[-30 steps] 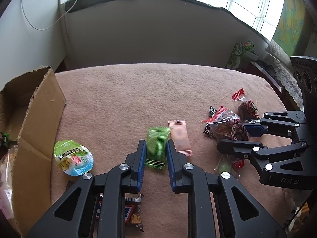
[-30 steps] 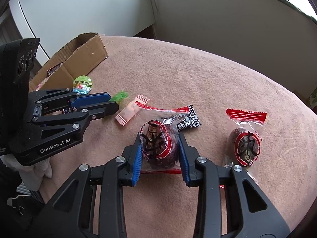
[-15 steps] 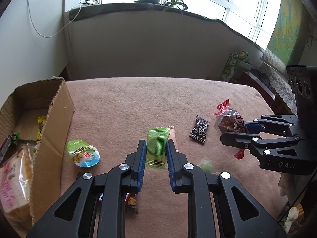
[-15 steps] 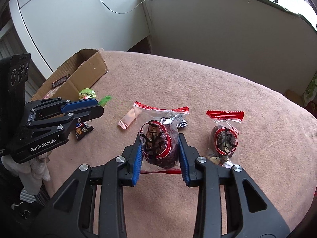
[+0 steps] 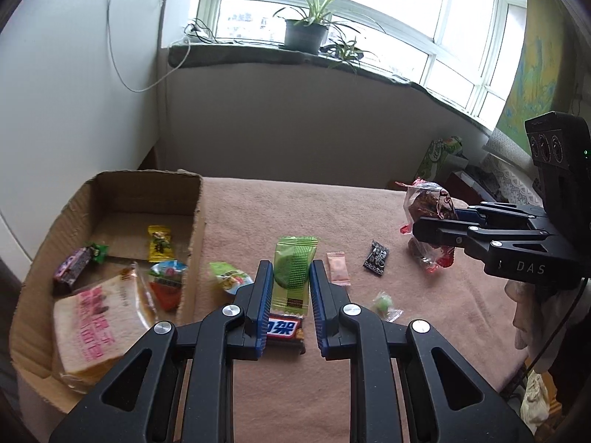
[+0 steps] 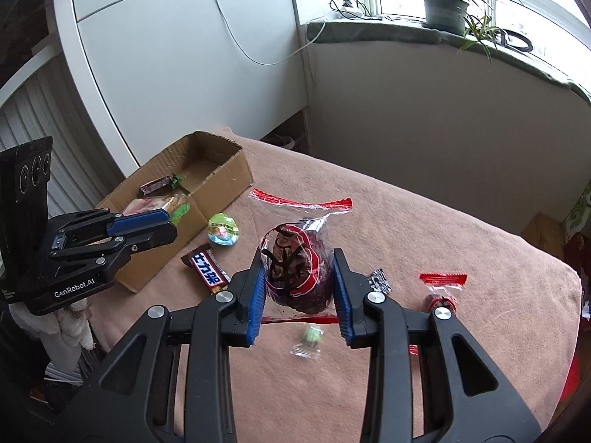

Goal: Organize snacks
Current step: 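Carry both held snacks over the box and open both grippers inside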

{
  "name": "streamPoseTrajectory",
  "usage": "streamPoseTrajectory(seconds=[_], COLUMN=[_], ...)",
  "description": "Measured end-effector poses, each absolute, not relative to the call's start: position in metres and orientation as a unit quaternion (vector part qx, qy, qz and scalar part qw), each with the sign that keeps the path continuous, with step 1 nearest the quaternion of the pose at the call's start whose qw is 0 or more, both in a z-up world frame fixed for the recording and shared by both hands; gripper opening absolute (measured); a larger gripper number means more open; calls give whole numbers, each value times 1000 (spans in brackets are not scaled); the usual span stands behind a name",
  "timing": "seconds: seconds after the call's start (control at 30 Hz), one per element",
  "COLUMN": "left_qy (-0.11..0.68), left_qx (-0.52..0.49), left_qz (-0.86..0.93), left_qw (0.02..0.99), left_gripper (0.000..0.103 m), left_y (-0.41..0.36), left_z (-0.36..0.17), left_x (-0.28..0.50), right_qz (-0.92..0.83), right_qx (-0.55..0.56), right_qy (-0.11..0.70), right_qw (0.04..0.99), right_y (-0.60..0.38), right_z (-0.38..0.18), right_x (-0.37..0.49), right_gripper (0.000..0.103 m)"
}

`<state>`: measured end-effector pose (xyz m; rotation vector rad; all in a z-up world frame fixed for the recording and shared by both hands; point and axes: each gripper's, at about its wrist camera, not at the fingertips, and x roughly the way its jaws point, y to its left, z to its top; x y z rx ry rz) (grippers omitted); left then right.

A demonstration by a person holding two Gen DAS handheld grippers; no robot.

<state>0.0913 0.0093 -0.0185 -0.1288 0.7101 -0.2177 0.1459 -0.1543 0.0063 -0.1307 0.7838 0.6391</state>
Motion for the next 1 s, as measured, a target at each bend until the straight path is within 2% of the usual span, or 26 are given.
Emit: streamPoseTrajectory(seconds=[0.4, 1.0], left_qy=[334, 341], left_qx=[-95, -132], left_qz=[-32, 47], left_qw=[937, 930], left_gripper=[19, 19], left_y=[89, 167], left_z=[-17, -39], left_x=[54, 38], right_qz=[367, 423], right_qx=[-91, -137], right_qy=[366, 380], right_qw=[850, 811], right_y=[-62, 50], right_z=[19, -6], right_x=[135, 112], right_gripper=[34, 34])
